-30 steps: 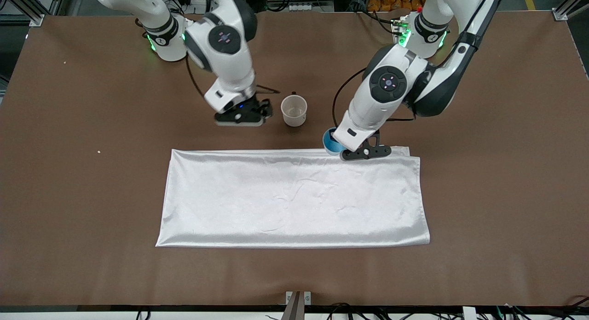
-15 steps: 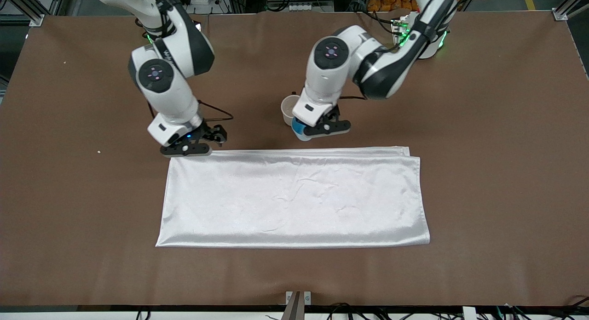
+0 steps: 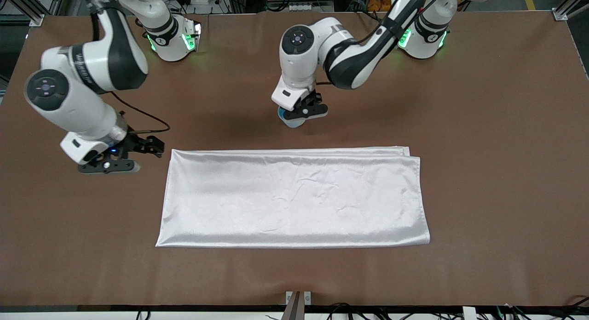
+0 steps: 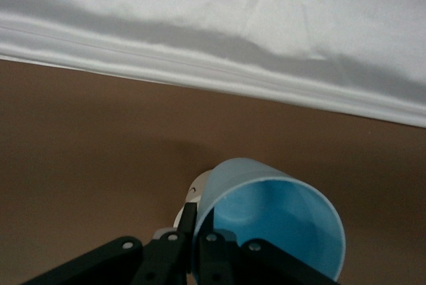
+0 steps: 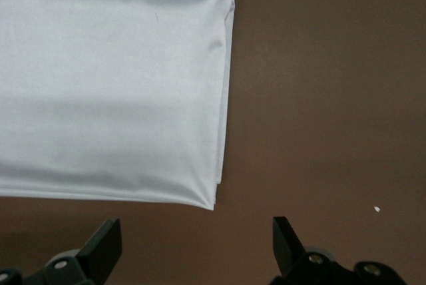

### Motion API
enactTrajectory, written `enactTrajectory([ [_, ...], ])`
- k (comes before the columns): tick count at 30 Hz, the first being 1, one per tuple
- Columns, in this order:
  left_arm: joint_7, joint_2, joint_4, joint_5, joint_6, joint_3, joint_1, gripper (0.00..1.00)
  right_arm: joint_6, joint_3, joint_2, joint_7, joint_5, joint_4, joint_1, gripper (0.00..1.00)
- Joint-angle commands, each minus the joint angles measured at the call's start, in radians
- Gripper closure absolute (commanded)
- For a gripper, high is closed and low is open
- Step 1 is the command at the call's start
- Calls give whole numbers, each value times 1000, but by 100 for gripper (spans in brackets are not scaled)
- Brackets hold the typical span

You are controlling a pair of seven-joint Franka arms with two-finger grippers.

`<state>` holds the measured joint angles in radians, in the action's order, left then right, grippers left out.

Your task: Place blue cup into white mug on table

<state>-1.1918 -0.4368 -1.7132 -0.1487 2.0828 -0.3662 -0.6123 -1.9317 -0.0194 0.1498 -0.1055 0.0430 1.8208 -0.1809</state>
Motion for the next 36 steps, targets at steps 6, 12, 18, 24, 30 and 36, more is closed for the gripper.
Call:
enactTrajectory([
  [6,-46,12,-45,-31,-59,1,-52,100,174,45,-64,116,-35,-49,92,0],
  [12,-48,12,-82,-31,-61,1,-56,100,292,121,-68,132,-35,-158,199,0],
  [18,-60,6,-86,-31,-61,1,-72,100,332,127,-73,142,-35,-210,219,0],
  [24,-61,-6,-68,-28,-56,1,-70,100,347,118,-84,147,-35,-251,228,0],
  [30,-60,-34,-29,-29,-56,3,-70,22,395,116,-84,145,-26,-322,225,0],
  [36,-60,-43,-3,-35,-55,3,-72,0,402,115,-96,145,-20,-336,222,0],
])
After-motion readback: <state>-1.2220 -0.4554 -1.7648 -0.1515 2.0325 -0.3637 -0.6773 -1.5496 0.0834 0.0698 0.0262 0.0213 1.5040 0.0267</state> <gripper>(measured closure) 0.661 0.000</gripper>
